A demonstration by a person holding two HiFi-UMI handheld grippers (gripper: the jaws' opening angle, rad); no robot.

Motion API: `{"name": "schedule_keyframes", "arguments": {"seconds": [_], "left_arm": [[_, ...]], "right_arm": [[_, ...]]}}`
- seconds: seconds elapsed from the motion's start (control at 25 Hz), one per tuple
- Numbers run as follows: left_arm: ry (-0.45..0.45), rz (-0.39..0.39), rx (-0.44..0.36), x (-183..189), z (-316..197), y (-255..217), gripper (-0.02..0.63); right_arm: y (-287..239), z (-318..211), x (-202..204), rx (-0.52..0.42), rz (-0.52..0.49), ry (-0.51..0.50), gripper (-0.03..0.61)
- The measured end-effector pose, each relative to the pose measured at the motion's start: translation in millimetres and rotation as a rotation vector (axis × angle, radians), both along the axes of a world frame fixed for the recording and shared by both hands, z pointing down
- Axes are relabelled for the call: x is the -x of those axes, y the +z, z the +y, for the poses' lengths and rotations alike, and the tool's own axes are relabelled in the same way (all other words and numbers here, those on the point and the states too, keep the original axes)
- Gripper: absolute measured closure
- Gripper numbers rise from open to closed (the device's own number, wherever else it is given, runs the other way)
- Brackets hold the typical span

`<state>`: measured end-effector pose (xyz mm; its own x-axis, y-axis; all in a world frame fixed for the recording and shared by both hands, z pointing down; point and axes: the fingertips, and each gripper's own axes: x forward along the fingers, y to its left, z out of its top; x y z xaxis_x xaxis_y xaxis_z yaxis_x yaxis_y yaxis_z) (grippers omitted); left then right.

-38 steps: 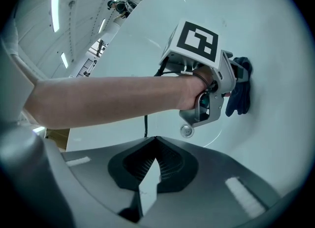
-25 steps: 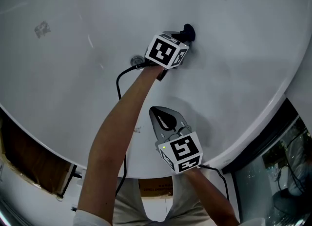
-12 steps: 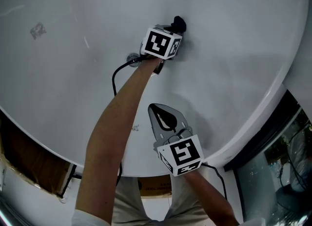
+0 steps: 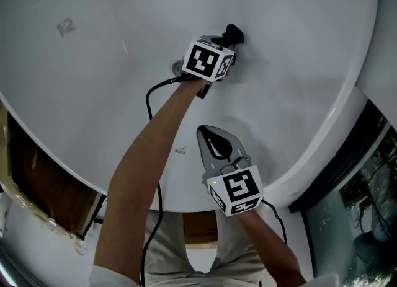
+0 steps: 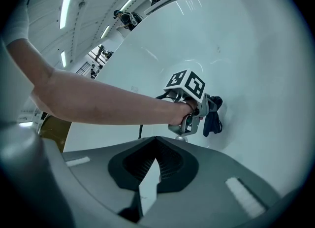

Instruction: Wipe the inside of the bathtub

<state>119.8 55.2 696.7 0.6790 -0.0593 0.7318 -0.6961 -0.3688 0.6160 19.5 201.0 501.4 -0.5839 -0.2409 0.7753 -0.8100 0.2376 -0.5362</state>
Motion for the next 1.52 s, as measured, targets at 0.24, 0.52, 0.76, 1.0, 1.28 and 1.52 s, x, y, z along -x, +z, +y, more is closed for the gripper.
{"name": "schedule_keyframes", "arguments": {"seconds": [0.24,0.52,0.76,1.0,1.28,1.52], "left_arm": [[-0.003,0.069,-0.019,2,7,-43,0.554],[-0.002,0.14,-0.045,3,14,-98,0.554],[0.024,0.189,-0.046,-4,27,-138,0.554],[0.067,0.233,-0.034,-11,41,-167,0.554],[0.109,0.257,-0.047,-17,48,-190,0.554],[0.161,0.275,-0.055,-26,63,-204,0.554]], "right_arm": [[-14,6,12,-0.02,0.005,-0.006,0.572],[-30,15,24,-0.051,0.042,-0.011,0.572],[-47,14,34,-0.07,0.055,0.001,0.572],[-64,21,51,-0.081,0.041,-0.016,0.572],[-77,29,59,-0.08,-0.005,-0.023,0.572],[-91,36,67,-0.084,-0.073,-0.057,0.572]]}}
